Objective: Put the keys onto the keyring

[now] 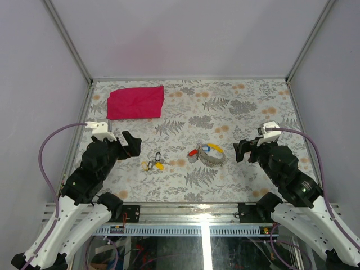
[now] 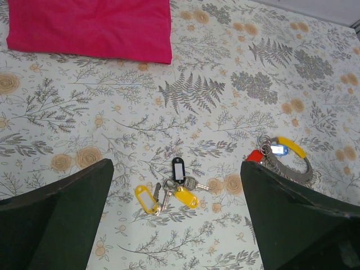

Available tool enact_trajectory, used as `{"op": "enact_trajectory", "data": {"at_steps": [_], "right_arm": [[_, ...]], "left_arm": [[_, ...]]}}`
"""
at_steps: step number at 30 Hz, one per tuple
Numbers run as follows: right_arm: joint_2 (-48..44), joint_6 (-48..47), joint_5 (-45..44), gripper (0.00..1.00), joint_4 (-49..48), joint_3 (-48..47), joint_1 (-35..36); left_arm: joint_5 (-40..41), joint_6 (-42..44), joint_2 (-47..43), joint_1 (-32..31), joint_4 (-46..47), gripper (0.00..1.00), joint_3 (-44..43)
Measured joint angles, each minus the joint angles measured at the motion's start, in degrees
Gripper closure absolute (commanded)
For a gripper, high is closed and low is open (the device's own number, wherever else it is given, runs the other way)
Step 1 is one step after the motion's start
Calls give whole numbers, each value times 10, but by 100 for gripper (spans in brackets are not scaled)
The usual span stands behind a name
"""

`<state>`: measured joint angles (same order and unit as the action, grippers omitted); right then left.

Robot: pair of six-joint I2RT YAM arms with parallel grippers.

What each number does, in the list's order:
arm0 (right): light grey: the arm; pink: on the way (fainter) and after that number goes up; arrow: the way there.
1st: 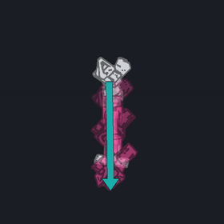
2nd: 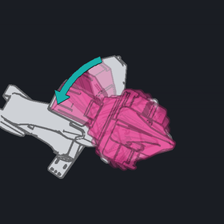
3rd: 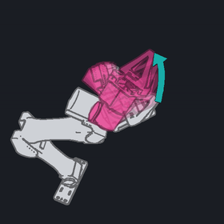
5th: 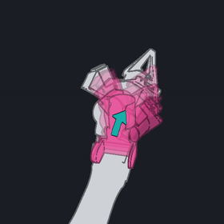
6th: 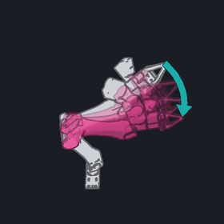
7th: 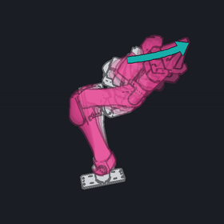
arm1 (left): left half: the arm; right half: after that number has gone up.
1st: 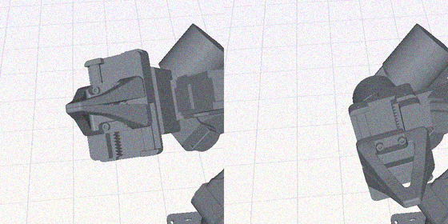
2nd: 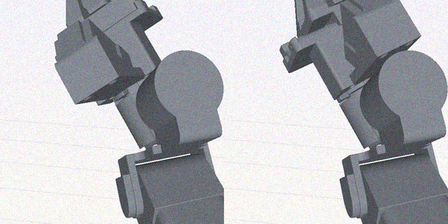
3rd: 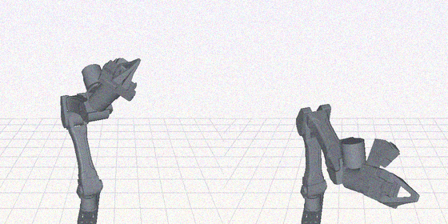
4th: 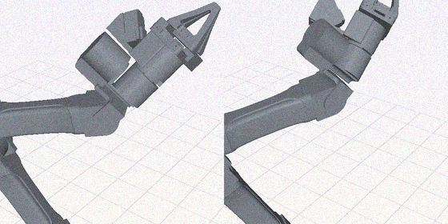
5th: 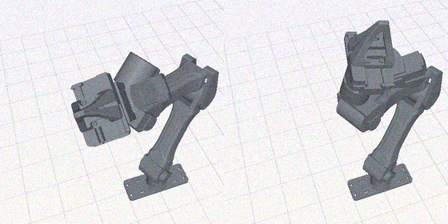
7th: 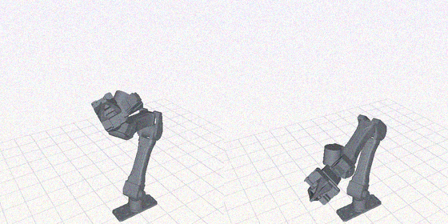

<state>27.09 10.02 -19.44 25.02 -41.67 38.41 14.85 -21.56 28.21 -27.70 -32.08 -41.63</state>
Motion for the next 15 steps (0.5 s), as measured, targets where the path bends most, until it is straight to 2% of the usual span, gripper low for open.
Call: {"op": "enact_trajectory", "data": {"at_steps": [15], "right_arm": [[-8, -10, -11, 1, 0, 8, 0]], "left_arm": [[-1, 7, 5, 0, 2, 0, 3]]}}
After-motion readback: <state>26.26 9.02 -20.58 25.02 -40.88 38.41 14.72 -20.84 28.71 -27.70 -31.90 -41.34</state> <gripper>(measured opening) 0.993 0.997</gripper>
